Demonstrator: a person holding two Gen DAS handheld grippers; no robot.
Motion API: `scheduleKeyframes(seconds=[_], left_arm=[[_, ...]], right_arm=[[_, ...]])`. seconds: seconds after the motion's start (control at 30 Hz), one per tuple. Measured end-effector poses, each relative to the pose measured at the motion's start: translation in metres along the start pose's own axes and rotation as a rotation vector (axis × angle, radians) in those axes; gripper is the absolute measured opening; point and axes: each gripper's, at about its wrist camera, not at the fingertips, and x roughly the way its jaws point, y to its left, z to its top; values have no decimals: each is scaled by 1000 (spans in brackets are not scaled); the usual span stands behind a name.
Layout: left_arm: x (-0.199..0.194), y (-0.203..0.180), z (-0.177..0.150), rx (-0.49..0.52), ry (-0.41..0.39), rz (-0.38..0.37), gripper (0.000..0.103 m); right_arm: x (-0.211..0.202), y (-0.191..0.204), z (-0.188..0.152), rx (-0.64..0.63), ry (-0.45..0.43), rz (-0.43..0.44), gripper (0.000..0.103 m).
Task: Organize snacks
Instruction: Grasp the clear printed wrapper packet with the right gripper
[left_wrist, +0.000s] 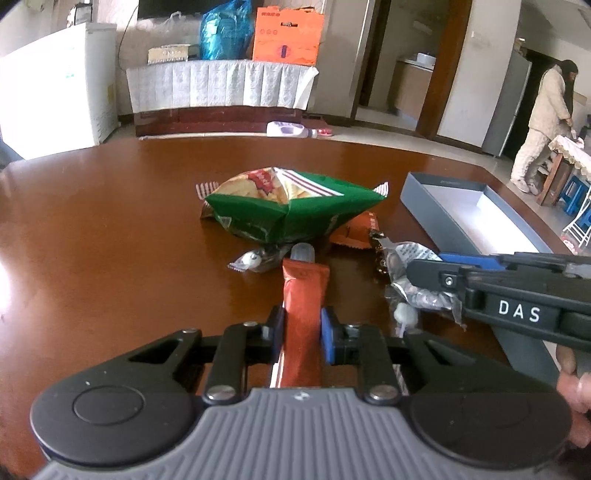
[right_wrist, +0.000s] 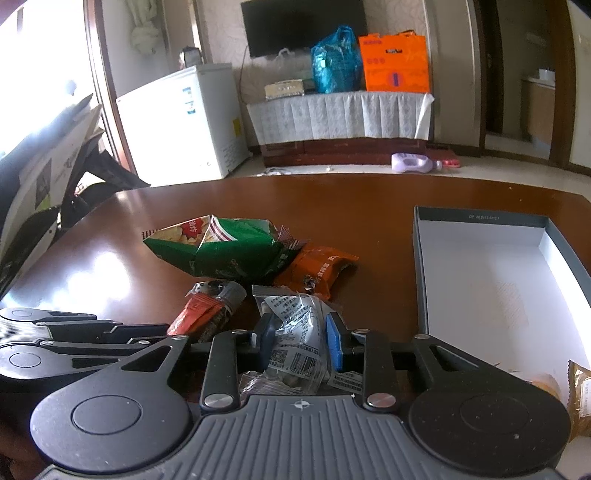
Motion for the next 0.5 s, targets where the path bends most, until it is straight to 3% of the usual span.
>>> scheduleKeyframes(seconds=[0.3,0.33,0.37,0.5], left_arm=[[-9,-2,2,17,-29,-2,17],[-10,-3,3,15,-35,-4,17],[-12,-3,3,15,-39,-6,17],[-13,-5,3,20,-35,-12,17]], right_arm=[[-2,-2,2,14,-20,15,27],[-3,-2,1,12,-23,14,11],[-3,-2,1,13,-23,17,8],[-1,-3,0,22,-2,15,6]])
